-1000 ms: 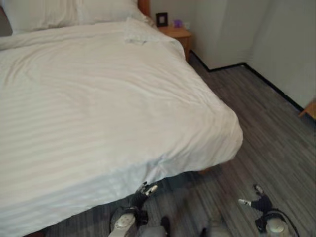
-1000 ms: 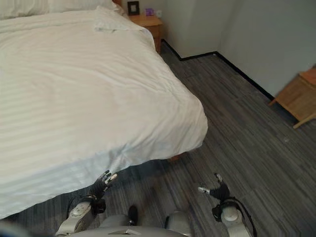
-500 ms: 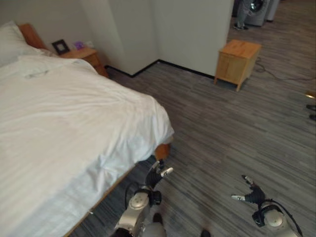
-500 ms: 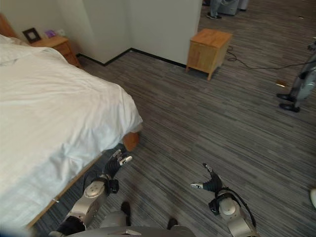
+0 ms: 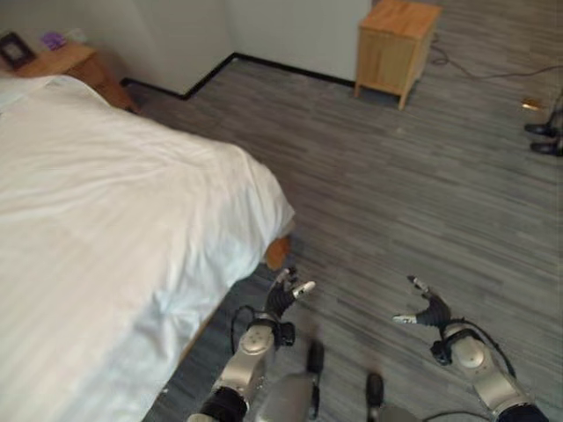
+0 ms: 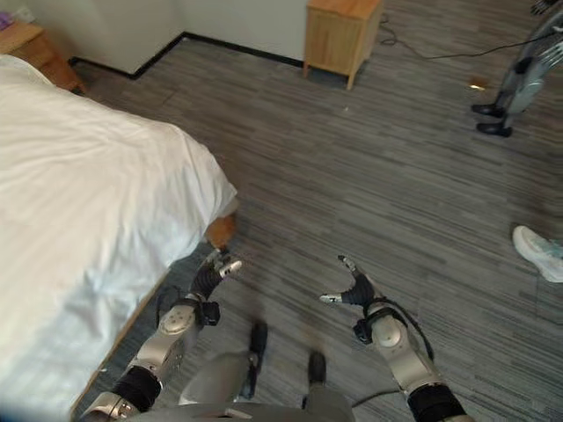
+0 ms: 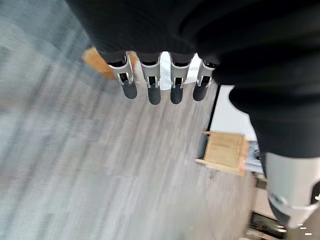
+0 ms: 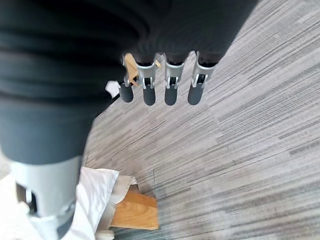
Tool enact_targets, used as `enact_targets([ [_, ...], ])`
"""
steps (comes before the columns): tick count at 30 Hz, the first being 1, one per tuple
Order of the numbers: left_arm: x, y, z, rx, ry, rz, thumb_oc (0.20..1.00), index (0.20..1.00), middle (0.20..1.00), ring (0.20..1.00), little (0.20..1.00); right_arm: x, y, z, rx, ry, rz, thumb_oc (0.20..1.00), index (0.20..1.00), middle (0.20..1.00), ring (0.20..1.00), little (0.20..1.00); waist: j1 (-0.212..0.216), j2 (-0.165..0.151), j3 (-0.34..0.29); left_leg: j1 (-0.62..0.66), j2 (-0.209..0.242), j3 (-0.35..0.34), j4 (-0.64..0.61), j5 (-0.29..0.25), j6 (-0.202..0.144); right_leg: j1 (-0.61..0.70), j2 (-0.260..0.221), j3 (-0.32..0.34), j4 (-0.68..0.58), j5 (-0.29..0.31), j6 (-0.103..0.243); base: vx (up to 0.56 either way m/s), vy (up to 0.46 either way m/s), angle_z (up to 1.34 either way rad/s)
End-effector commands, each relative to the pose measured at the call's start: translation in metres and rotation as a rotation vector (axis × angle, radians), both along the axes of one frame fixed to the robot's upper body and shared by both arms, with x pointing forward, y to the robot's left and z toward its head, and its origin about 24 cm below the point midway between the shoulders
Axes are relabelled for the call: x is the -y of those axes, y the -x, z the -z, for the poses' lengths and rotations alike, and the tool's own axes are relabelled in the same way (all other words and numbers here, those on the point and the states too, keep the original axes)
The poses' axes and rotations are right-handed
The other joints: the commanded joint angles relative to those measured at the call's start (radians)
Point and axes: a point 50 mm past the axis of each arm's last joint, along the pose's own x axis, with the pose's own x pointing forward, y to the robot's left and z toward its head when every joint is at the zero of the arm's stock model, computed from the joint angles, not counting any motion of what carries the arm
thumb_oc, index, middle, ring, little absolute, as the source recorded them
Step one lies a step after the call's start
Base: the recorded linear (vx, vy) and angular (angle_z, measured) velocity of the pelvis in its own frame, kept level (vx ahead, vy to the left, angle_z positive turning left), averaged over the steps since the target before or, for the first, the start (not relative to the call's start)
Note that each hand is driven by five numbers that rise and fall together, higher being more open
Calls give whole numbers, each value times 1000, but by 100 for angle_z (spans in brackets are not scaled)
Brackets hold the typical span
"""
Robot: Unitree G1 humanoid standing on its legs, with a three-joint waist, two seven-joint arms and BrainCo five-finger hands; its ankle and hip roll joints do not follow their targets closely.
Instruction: Making the bed.
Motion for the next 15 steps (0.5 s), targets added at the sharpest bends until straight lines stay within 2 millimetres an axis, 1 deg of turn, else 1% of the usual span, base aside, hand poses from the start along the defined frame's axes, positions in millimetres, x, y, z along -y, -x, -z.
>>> enact_targets([
  [1,4,-12,-21,114,-26,41,1000,1000,1000,1000,1000,-7,-19,-33,170,-17,-43,1000,1000,1000,1000,1000,-18,8,-11,24,-11,-9,-95,97,0,167,24,-75,28,270,40,465,155,10],
  [2,6,-15,-23,123,-33,47,1000,1000,1000,1000,1000,-7,-19,-33,170,-26,-31,1000,1000,1000,1000,1000,-51,30,-1,77,4,-24,-112,84,0,101,33,-98,75,247,29,506,9,54],
  [3,8,-20,-28,138,-32,54,1000,1000,1000,1000,1000,-8,-18,-32,171,-48,-8,1000,1000,1000,1000,1000,-98,31,13,142,4,-52,-130,56,-11,29,29,-127,0,180,-9,637,-1,71],
  [4,10,-23,-31,149,-28,60,1000,1000,1000,1000,1000,-7,-16,-30,168,-69,16,1000,1000,1000,1000,1000,-113,36,12,159,10,-61,-134,52,-22,9,28,-141,-75,175,-23,469,-56,73],
  [5,10,-23,-31,148,-28,60,1000,1000,1000,1000,1000,-7,-16,-30,167,-70,16,1000,1000,1000,1000,1000,-119,36,14,164,10,-68,-133,47,-23,18,27,-148,-77,168,-24,268,-46,98],
  [6,10,-24,-31,150,-27,60,1000,1000,1000,1000,1000,-5,-14,-28,164,-91,39,1000,1000,1000,1000,1000,-134,36,13,181,13,-78,-136,34,-33,7,29,-155,-140,153,-37,631,-201,103],
  [7,9,-21,-27,135,-25,63,1000,1000,1000,1000,1000,-1,-8,-26,155,-121,80,1000,1000,1000,1000,1000,-169,17,-9,253,17,-105,-140,-41,-59,2,15,-153,-433,207,-48,745,-256,117],
  [8,8,-21,-27,135,-32,66,1000,1000,1000,1000,1000,0,-7,-25,153,-117,85,1000,1000,1000,1000,1000,-169,13,-17,272,18,-95,-140,-59,-68,-8,-18,-194,-479,252,-34,629,-234,69],
  [9,8,-21,-27,135,-32,66,1000,1000,1000,1000,1000,0,-7,-25,152,-117,85,1000,1000,1000,1000,1000,-169,16,-17,274,22,-95,-140,-62,-68,-2,-14,-196,-488,256,-33,371,-194,38],
  [10,3,-18,-25,129,-36,60,1000,1000,1000,1000,1000,0,-9,-26,160,-113,92,1000,1000,1000,1000,1000,-171,18,-24,315,50,-68,-140,-90,-88,-35,-69,-289,-520,315,-11,246,-133,4],
  [11,3,-18,-25,128,-35,60,1000,1000,1000,1000,1000,0,-9,-26,159,-113,91,1000,1000,1000,1000,1000,-172,20,-24,316,53,-68,-140,-92,-89,-32,-65,-290,-521,316,-11,448,-243,-16],
  [12,-3,-15,-21,117,-39,37,1000,1000,1000,1000,1000,-1,-9,-25,156,-119,93,1000,1000,1000,1000,1000,-169,14,-31,348,60,-44,-140,-116,-97,-30,-91,-364,-527,338,-9,219,-110,-23],
  [13,-4,-14,-21,116,-39,37,1000,1000,1000,1000,1000,-2,-8,-25,155,-119,93,1000,1000,1000,1000,1000,-170,14,-30,349,60,-44,-140,-116,-97,-28,-91,-364,-527,338,-9,327,-180,-38],
  [14,-7,-12,-19,106,-33,19,1000,1000,1000,1000,1000,-2,-8,-24,148,-123,92,1000,1000,1000,1000,1000,-168,9,-43,370,65,-32,-140,-129,-103,-14,-95,-389,-531,338,-16,338,-190,-46],
  [15,-11,-7,-14,85,-19,-9,1000,1000,1000,1000,1000,-2,-6,-22,138,-125,99,1000,1000,1000,1000,1000,-173,9,-68,395,95,-18,-135,-111,-117,3,-72,-387,-524,328,-35,441,-260,-42],
])
